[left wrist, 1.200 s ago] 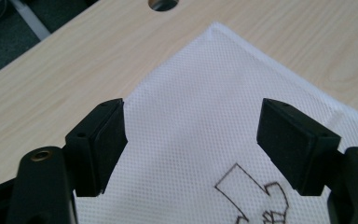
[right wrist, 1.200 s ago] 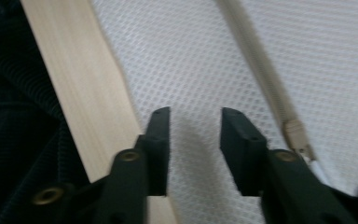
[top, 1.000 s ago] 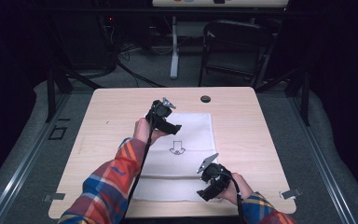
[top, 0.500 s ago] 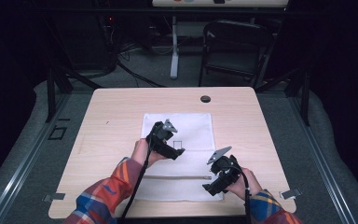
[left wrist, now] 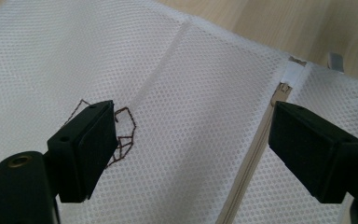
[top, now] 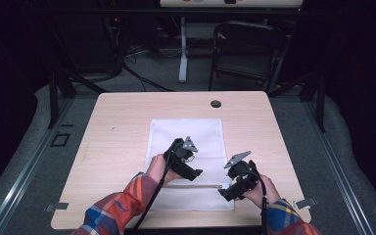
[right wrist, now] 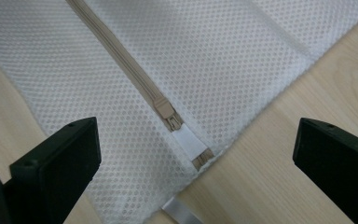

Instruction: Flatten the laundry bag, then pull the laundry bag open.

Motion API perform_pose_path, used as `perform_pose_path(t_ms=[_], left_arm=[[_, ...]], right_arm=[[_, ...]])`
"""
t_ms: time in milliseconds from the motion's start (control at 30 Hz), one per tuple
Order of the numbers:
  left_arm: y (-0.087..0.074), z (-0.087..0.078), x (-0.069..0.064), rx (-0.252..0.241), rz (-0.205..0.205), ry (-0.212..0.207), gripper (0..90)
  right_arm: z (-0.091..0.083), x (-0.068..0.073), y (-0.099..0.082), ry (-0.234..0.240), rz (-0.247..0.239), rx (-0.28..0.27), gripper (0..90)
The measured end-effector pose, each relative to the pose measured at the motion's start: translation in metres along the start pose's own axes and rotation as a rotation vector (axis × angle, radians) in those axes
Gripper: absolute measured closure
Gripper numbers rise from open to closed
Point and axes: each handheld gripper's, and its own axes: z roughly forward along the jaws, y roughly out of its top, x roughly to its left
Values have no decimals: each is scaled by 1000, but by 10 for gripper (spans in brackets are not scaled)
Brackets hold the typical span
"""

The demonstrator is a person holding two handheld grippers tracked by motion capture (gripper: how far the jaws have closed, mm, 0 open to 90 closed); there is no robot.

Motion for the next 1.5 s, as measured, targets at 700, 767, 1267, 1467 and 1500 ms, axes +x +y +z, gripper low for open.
perform_pose_path(t_ms=[700,767,1267,1467,1500], left_arm=[[-1,27,-22,18,24,-82,163],[0,32,-25,28,43,-86,175],[5,64,-45,66,82,-185,583],[6,71,-51,71,94,-202,650],[5,72,-52,73,95,-199,662]], right_arm=[[2,-10,1,-22,40,16,104],[2,-10,1,-19,41,9,179],[14,-3,3,-50,-4,53,844],[14,-3,1,-19,0,13,900],[16,-2,0,4,20,-3,900]])
